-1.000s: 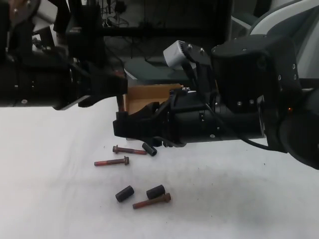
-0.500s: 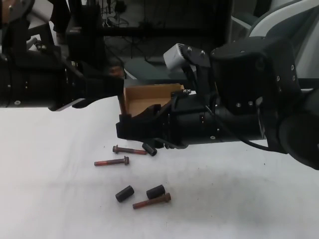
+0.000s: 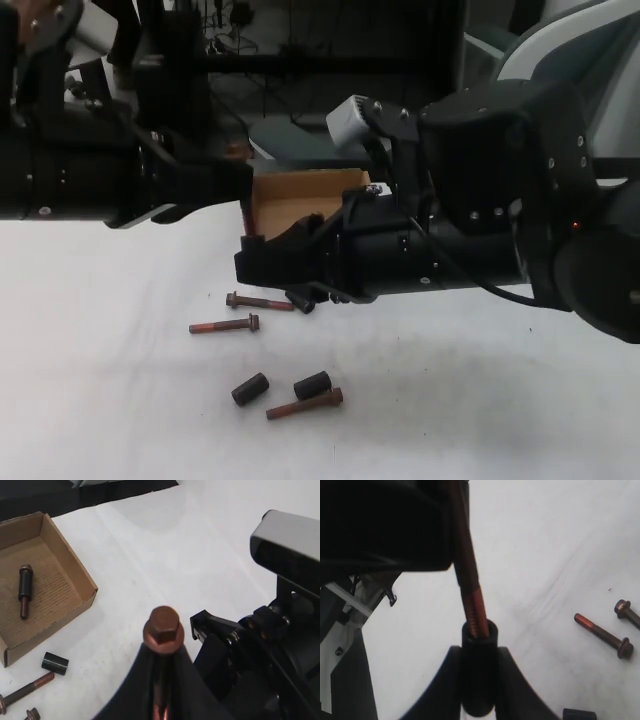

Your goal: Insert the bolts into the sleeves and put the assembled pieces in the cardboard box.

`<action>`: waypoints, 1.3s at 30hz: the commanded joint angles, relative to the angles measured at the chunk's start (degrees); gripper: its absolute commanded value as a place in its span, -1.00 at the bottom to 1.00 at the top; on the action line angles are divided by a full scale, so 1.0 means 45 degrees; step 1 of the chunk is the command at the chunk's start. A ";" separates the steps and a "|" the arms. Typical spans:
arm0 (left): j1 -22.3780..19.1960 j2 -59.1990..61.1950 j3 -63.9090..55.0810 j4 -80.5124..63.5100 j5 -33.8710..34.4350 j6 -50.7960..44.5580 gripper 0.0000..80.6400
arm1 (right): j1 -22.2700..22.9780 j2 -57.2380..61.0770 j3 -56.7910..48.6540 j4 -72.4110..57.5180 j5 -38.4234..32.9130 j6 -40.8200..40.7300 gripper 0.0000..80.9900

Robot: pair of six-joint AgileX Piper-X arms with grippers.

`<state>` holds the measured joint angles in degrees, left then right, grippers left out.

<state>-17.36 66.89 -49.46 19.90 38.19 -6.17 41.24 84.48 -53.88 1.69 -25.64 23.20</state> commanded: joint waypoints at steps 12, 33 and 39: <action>0.0028 0.0339 -0.0011 0.0087 -0.0104 -0.0020 -0.96 | -0.0039 -0.0216 -0.1199 -0.0990 -0.0293 -0.0389 -0.99; 0.0028 0.0339 -0.0011 -0.0214 0.1238 -0.0232 -0.26 | -0.0039 -0.0216 -0.1202 -0.0823 -0.0293 -0.0566 -0.99; 0.0028 0.0339 -0.0011 -0.0522 0.0963 -0.1201 0.74 | -0.0039 -0.0216 -0.1202 -0.0823 -0.0293 -0.0566 -0.99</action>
<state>-16.94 67.86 -49.79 17.55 41.67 -10.13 41.15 84.91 -57.90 0.84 -26.94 21.04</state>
